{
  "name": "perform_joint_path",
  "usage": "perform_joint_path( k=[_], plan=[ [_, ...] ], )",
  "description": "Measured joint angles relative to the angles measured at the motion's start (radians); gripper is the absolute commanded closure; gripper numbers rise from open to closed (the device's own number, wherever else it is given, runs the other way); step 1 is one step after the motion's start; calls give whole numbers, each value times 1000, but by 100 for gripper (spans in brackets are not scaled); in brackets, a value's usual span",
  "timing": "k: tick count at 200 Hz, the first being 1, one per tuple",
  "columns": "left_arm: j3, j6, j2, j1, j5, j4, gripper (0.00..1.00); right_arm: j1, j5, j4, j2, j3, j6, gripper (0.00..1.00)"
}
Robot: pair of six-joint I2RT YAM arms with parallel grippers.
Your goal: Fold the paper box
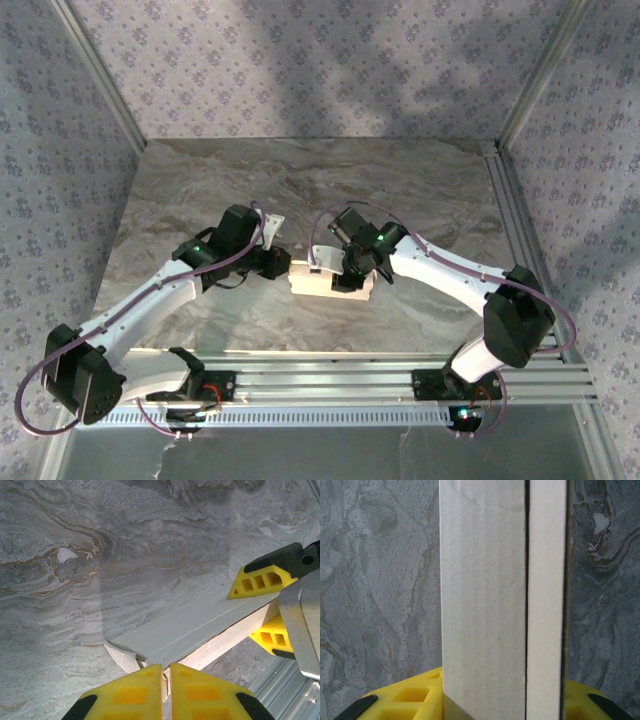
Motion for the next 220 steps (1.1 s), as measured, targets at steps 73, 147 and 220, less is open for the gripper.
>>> perform_joint_path(
  k=[73, 147, 220],
  plan=[
    [-38, -27, -23, -10, -13, 49, 92, -5, 0, -2, 0, 0, 0, 66],
    [-123, -68, -80, -34, -59, 155, 95, -5, 0, -1, 0, 0, 0, 66],
    [-145, -105, -83, -58, -106, 211, 96, -9, 2, -4, 0, 0, 0, 66]
  ],
)
